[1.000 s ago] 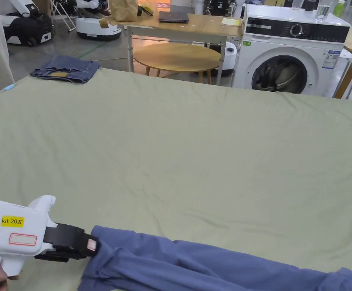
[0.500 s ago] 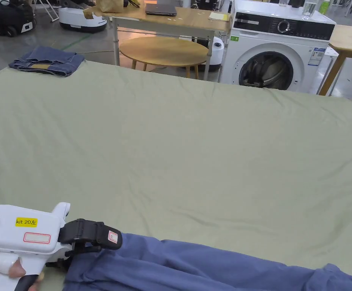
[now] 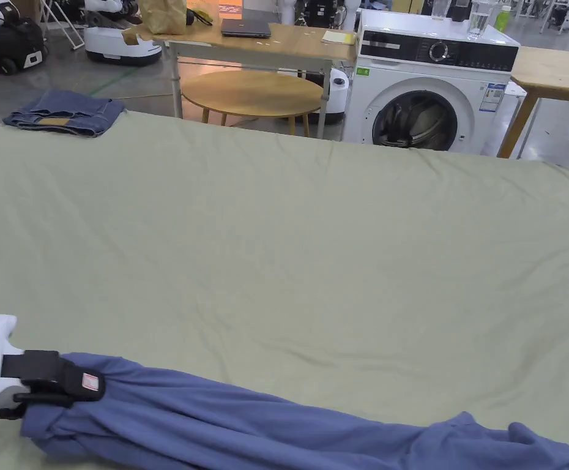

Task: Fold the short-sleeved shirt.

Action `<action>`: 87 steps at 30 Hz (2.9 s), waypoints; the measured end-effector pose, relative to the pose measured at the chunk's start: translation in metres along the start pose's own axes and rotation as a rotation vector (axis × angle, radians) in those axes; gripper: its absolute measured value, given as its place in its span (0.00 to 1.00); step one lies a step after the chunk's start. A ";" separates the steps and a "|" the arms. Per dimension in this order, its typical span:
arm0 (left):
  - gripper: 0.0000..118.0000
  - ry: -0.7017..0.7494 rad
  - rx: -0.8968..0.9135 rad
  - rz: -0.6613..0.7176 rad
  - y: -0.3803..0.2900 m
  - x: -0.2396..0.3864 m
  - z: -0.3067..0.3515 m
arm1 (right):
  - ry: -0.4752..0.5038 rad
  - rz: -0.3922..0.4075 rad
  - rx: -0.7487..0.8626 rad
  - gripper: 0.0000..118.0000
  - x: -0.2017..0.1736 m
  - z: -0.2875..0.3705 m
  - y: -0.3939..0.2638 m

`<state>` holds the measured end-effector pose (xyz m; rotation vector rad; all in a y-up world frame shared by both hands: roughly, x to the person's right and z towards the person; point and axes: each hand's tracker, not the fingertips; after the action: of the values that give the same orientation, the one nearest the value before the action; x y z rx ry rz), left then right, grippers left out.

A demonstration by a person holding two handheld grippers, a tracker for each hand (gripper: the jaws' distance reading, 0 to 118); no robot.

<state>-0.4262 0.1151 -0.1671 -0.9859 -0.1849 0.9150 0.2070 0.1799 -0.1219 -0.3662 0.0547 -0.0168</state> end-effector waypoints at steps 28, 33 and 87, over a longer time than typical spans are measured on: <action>0.93 0.197 -0.265 -0.592 -0.118 0.233 -0.218 | -0.011 -0.075 -0.027 0.00 0.032 0.015 -0.022; 0.92 0.106 -0.258 -0.518 -0.118 0.236 -0.200 | -0.028 -0.082 -0.037 0.00 0.040 0.019 -0.025; 0.95 -0.057 -0.150 -0.281 -0.064 0.074 -0.107 | 0.090 -0.024 -0.103 0.00 -0.003 0.003 -0.020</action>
<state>-0.2867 0.0869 -0.1964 -1.0422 -0.4349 0.6788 0.2039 0.1620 -0.1120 -0.4689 0.1403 -0.0543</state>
